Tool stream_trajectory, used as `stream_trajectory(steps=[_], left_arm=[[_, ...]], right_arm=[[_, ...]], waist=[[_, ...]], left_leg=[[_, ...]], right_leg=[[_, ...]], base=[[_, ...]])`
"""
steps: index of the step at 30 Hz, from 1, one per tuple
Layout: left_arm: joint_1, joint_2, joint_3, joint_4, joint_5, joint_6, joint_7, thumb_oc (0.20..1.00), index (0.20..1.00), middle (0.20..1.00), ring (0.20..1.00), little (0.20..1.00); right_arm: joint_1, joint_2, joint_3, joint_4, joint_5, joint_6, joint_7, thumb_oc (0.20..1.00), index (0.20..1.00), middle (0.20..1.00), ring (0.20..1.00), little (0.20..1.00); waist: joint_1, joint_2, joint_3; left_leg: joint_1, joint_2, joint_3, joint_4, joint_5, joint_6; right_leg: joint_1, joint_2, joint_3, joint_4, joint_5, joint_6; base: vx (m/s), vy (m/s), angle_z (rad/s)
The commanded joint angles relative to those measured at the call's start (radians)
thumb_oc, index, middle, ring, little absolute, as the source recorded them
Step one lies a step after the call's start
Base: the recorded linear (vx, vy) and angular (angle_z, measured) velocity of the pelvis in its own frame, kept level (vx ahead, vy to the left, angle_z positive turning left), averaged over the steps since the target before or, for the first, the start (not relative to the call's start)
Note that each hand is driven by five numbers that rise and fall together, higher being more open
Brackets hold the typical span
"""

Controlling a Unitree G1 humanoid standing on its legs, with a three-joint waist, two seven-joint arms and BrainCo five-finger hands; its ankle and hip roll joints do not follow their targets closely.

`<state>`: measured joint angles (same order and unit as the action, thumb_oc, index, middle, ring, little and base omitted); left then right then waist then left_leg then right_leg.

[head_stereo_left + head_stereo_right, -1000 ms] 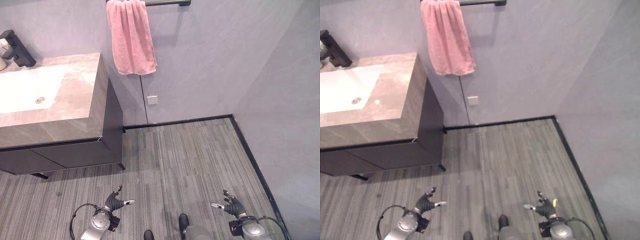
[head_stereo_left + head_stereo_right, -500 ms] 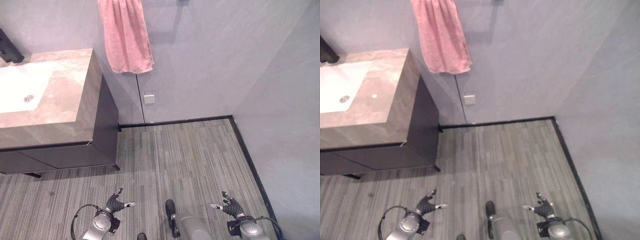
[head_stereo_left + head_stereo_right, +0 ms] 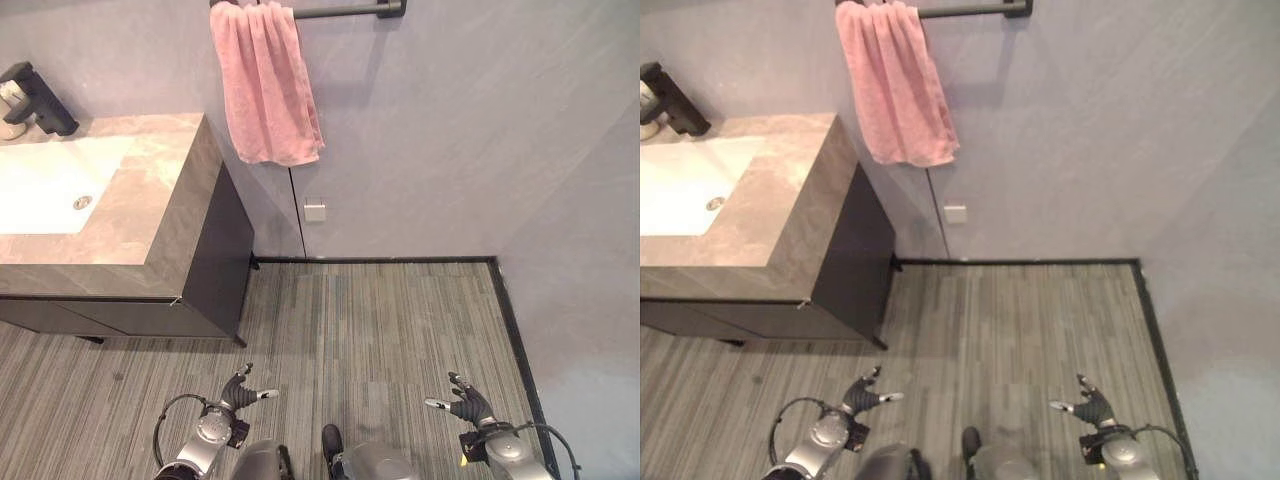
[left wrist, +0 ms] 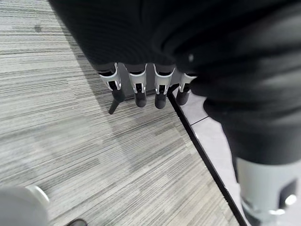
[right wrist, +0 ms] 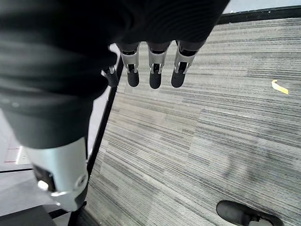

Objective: Put brush and paste in cup on sink, flatten towel.

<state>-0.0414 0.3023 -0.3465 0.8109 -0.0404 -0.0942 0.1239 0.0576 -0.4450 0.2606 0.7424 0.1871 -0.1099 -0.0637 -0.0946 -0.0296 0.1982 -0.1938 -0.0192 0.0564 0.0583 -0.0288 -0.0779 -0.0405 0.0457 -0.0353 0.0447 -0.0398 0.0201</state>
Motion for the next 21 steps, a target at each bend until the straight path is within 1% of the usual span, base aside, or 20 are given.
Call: stream_trajectory(steps=[1, 2, 3, 4, 5, 6, 7, 8, 9, 10, 11, 12, 13, 15, 16, 17, 18, 19, 20, 21], left_arm=[[-0.017, 0.015, 0.008, -0.008, -0.021, -0.029, 0.035, 1.000, 1.000, 1.000, 1.000, 1.000], [-0.016, 0.016, 0.008, -0.007, -0.021, -0.029, 0.035, 1.000, 1.000, 1.000, 1.000, 1.000], [-0.014, 0.018, 0.006, -0.011, -0.026, -0.028, 0.037, 1.000, 1.000, 1.000, 1.000, 1.000], [-0.008, 0.020, 0.009, -0.012, -0.028, -0.027, 0.039, 1.000, 1.000, 1.000, 1.000, 1.000], [0.005, 0.024, 0.015, -0.017, -0.037, -0.027, 0.040, 1.000, 1.000, 1.000, 1.000, 1.000], [0.011, 0.028, 0.020, -0.015, -0.041, -0.029, 0.039, 1.000, 1.000, 1.000, 1.000, 1.000], [0.011, 0.028, 0.019, -0.015, -0.041, -0.030, 0.039, 1.000, 1.000, 1.000, 1.000, 1.000], [0.018, 0.030, 0.029, -0.016, -0.057, -0.033, 0.044, 1.000, 1.000, 1.000, 1.000, 1.000], [0.024, 0.032, 0.034, -0.025, -0.066, -0.033, 0.040, 1.000, 1.000, 1.000, 1.000, 1.000], [0.024, 0.033, 0.034, -0.026, -0.067, -0.033, 0.040, 1.000, 1.000, 1.000, 1.000, 1.000], [0.027, 0.039, 0.041, -0.032, -0.074, -0.033, 0.039, 1.000, 1.000, 1.000, 1.000, 1.000], [0.028, 0.045, 0.052, -0.044, -0.073, -0.033, 0.041, 1.000, 1.000, 1.000, 1.000, 1.000], [0.028, 0.045, 0.052, -0.044, -0.073, -0.032, 0.041, 1.000, 1.000, 1.000, 1.000, 1.000], [0.036, 0.060, 0.075, -0.067, -0.078, -0.030, 0.042, 1.000, 1.000, 1.000, 1.000, 1.000], [0.041, 0.075, 0.081, -0.093, -0.079, -0.029, 0.033, 1.000, 1.000, 1.000, 1.000, 1.000], [0.041, 0.075, 0.082, -0.093, -0.079, -0.029, 0.033, 1.000, 1.000, 1.000, 1.000, 1.000], [0.034, 0.082, 0.070, -0.091, -0.057, -0.023, 0.022, 1.000, 1.000, 1.000, 1.000, 1.000], [0.034, 0.081, 0.070, -0.090, -0.057, -0.023, 0.022, 1.000, 1.000, 1.000, 1.000, 1.000], [0.028, 0.082, 0.064, -0.084, -0.042, -0.019, 0.019, 1.000, 1.000, 1.000, 1.000, 1.000], [0.023, 0.084, 0.060, -0.080, -0.037, -0.019, 0.018, 1.000, 1.000, 1.000, 1.000, 1.000]], right_arm=[[0.044, -0.040, 0.005, -0.042, -0.034, -0.029, -0.022, 1.000, 1.000, 1.000, 1.000, 1.000], [0.045, -0.039, 0.005, -0.041, -0.034, -0.030, -0.022, 1.000, 1.000, 1.000, 1.000, 1.000], [0.039, -0.038, 0.007, -0.037, -0.041, -0.026, -0.025, 1.000, 1.000, 1.000, 1.000, 1.000], [0.035, -0.039, 0.012, -0.034, -0.048, -0.020, -0.022, 1.000, 1.000, 1.000, 1.000, 1.000], [0.028, -0.041, 0.021, -0.043, -0.061, -0.018, -0.015, 1.000, 1.000, 1.000, 1.000, 1.000], [0.021, -0.031, 0.030, -0.041, -0.066, -0.013, -0.010, 1.000, 1.000, 1.000, 1.000, 1.000], [0.021, -0.031, 0.030, -0.041, -0.066, -0.013, -0.010, 1.000, 1.000, 1.000, 1.000, 1.000], [0.025, -0.016, 0.015, -0.043, -0.056, -0.010, -0.012, 1.000, 1.000, 1.000, 1.000, 1.000], [0.031, -0.007, 0.007, -0.047, -0.047, -0.010, -0.010, 1.000, 1.000, 1.000, 1.000, 1.000], [0.032, -0.007, 0.007, -0.048, -0.047, -0.009, -0.010, 1.000, 1.000, 1.000, 1.000, 1.000], [0.029, 0.006, 0.002, -0.046, -0.037, -0.007, -0.012, 1.000, 1.000, 1.000, 1.000, 1.000], [0.009, 0.020, 0.010, -0.045, -0.039, -0.007, -0.007, 1.000, 1.000, 1.000, 1.000, 1.000], [0.009, 0.020, 0.011, -0.045, -0.039, -0.007, -0.008, 1.000, 1.000, 1.000, 1.000, 1.000], [-0.013, 0.032, 0.031, -0.060, -0.058, -0.004, -0.001, 1.000, 1.000, 1.000, 1.000, 1.000], [-0.019, 0.036, 0.040, -0.074, -0.070, -0.006, 0.010, 1.000, 1.000, 1.000, 1.000, 1.000], [-0.020, 0.036, 0.040, -0.074, -0.070, -0.006, 0.010, 1.000, 1.000, 1.000, 1.000, 1.000], [-0.009, 0.031, 0.038, -0.088, -0.072, -0.012, 0.017, 1.000, 1.000, 1.000, 1.000, 1.000], [-0.008, 0.030, 0.037, -0.088, -0.072, -0.012, 0.017, 1.000, 1.000, 1.000, 1.000, 1.000], [-0.001, 0.030, 0.033, -0.088, -0.064, -0.013, 0.017, 1.000, 1.000, 1.000, 1.000, 1.000], [0.004, 0.032, 0.032, -0.089, -0.060, -0.016, 0.015, 1.000, 1.000, 1.000, 1.000, 1.000]], waist=[[-0.011, 0.023, -0.015], [-0.011, 0.019, -0.016], [-0.008, 0.028, -0.019], [-0.003, 0.035, -0.022], [-0.002, 0.042, -0.030], [0.013, 0.052, -0.048], [0.015, 0.050, -0.048], [0.011, 0.050, -0.059], [0.011, 0.049, -0.063], [0.014, 0.047, -0.065], [0.014, 0.047, -0.068], [0.015, 0.051, -0.065], [0.018, 0.051, -0.065], [0.038, 0.053, -0.053], [0.027, 0.060, -0.028], [0.026, 0.059, -0.027], [-0.003, 0.070, -0.021], [-0.004, 0.068, -0.019], [-0.024, 0.069, -0.013], [-0.029, 0.065, -0.010]], left_leg=[[-0.097, -0.007, -0.042, -0.081, 0.144, 0.020], [-0.089, -0.011, -0.042, -0.091, 0.148, 0.020], [-0.097, -0.005, -0.042, -0.119, 0.165, 0.011], [-0.090, 0.004, -0.050, -0.100, 0.187, 0.007], [-0.057, 0.007, -0.062, -0.093, 0.180, 0.020], [-0.047, -0.001, -0.096, -0.055, 0.181, 0.026], [-0.046, -0.002, -0.094, -0.054, 0.180, 0.027], [-0.042, -0.029, -0.083, -0.023, 0.155, 0.048], [-0.039, -0.042, -0.066, -0.008, 0.136, 0.061], [-0.041, -0.043, -0.062, -0.004, 0.133, 0.062], [-0.035, -0.052, -0.048, 0.005, 0.115, 0.075], [-0.018, -0.058, -0.018, 0.012, 0.088, 0.089], [-0.018, -0.057, -0.014, 0.013, 0.086, 0.089], [0.022, -0.045, 0.028, -0.001, 0.063, 0.098], [0.074, -0.036, 0.034, -0.029, 0.057, 0.103], [0.075, -0.036, 0.034, -0.030, 0.058, 0.103], [0.098, -0.044, 0.001, -0.029, 0.049, 0.107], [0.099, -0.046, 0.001, -0.029, 0.047, 0.107], [0.118, -0.054, -0.017, -0.029, 0.040, 0.112], [0.131, -0.057, -0.016, -0.035, 0.037, 0.115]], right_leg=[[0.101, -0.041, 0.161, -0.032, -0.009, 0.032], [0.104, -0.045, 0.161, -0.033, -0.012, 0.032], [0.125, -0.057, 0.175, -0.032, -0.023, 0.039], [0.141, -0.056, 0.197, -0.032, -0.028, 0.042], [0.148, -0.056, 0.216, -0.021, -0.048, 0.046], [0.159, -0.072, 0.249, -0.020, -0.060, 0.058], [0.160, -0.074, 0.251, -0.021, -0.061, 0.059], [0.161, -0.111, 0.277, 0.006, -0.067, 0.082], [0.156, -0.129, 0.283, 0.027, -0.068, 0.092], [0.154, -0.131, 0.286, 0.029, -0.070, 0.093], [0.135, -0.141, 0.301, 0.068, -0.065, 0.099], [0.085, -0.157, 0.295, 0.142, -0.026, 0.116], [0.082, -0.156, 0.298, 0.146, -0.028, 0.116], [0.016, -0.182, 0.214, 0.235, 0.046, 0.124], [-0.054, -0.179, 0.169, 0.354, 0.121, 0.140], [-0.056, -0.179, 0.169, 0.357, 0.119, 0.139], [-0.087, -0.090, 0.220, 0.423, 0.116, 0.139], [-0.088, -0.091, 0.220, 0.431, 0.110, 0.138], [-0.128, -0.040, 0.232, 0.452, 0.088, 0.130], [-0.140, -0.039, 0.203, 0.437, 0.075, 0.123]], base=[[0.42, 0.092, -0.55], [0.30, 0.095, -0.07], [0.28, 0.108, -0.20], [0.39, 0.172, -0.48], [0.49, 0.261, -0.99], [0.38, 0.216, -1.10], [0.50, 0.339, -1.32], [0.35, 0.272, -0.98], [0.35, 0.274, -1.02], [0.20, 0.179, -0.86], [0.23, 0.235, -0.60], [0.23, 0.232, -0.26], [0.20, 0.202, -0.52], [0.15, 0.145, -0.87], [0.11, 0.131, -0.57], [0.18, 0.174, -0.30], [0.12, 0.070, 0.13], [0.19, 0.133, 0.43], [0.12, 0.087, 0.58], [0.18, 0.109, 0.60]])
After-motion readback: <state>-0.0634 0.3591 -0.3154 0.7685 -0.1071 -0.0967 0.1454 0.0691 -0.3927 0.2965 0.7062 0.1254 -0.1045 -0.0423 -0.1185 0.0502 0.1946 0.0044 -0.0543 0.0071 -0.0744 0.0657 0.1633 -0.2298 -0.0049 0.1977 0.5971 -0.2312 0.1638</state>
